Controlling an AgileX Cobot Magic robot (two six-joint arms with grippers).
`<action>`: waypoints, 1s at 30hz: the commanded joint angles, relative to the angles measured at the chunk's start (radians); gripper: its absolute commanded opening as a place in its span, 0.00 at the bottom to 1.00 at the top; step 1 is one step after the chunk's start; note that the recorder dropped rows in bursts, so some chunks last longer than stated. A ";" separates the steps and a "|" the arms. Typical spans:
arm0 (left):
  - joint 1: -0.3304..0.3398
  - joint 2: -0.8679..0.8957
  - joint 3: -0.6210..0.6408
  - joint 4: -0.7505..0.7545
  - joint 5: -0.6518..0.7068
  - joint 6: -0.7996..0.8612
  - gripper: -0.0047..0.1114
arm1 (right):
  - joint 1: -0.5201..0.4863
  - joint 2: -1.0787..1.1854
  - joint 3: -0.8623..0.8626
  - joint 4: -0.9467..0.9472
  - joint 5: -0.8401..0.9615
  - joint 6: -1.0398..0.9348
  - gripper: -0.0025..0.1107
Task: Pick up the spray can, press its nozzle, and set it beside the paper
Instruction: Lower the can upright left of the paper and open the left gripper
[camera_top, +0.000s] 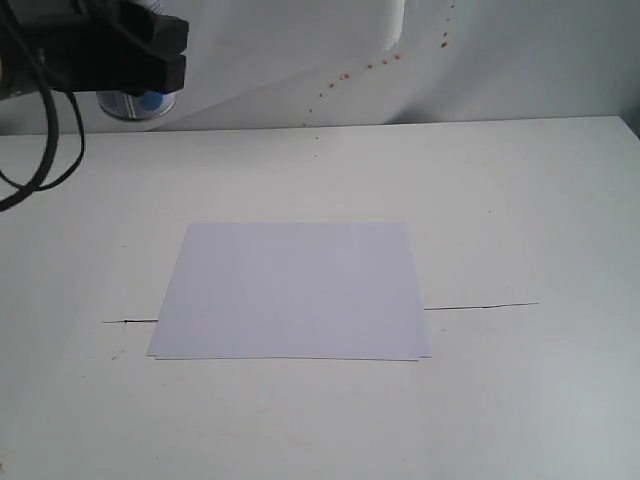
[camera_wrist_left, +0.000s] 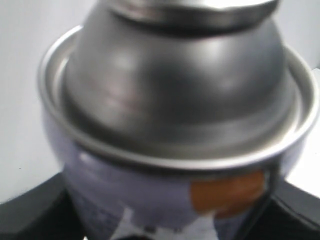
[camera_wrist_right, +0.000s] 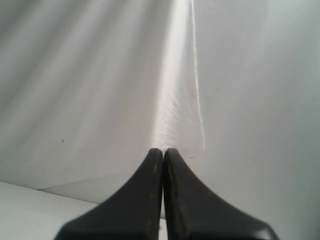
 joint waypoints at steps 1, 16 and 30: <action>0.043 -0.076 0.032 0.002 -0.043 -0.036 0.04 | 0.001 -0.012 0.003 0.005 -0.014 -0.002 0.02; 0.507 0.131 0.140 -0.108 -0.577 0.041 0.04 | 0.001 -0.012 0.003 0.005 -0.021 -0.002 0.02; 0.507 0.539 0.140 -0.469 -0.863 0.494 0.04 | 0.001 -0.012 0.003 0.005 -0.024 -0.002 0.02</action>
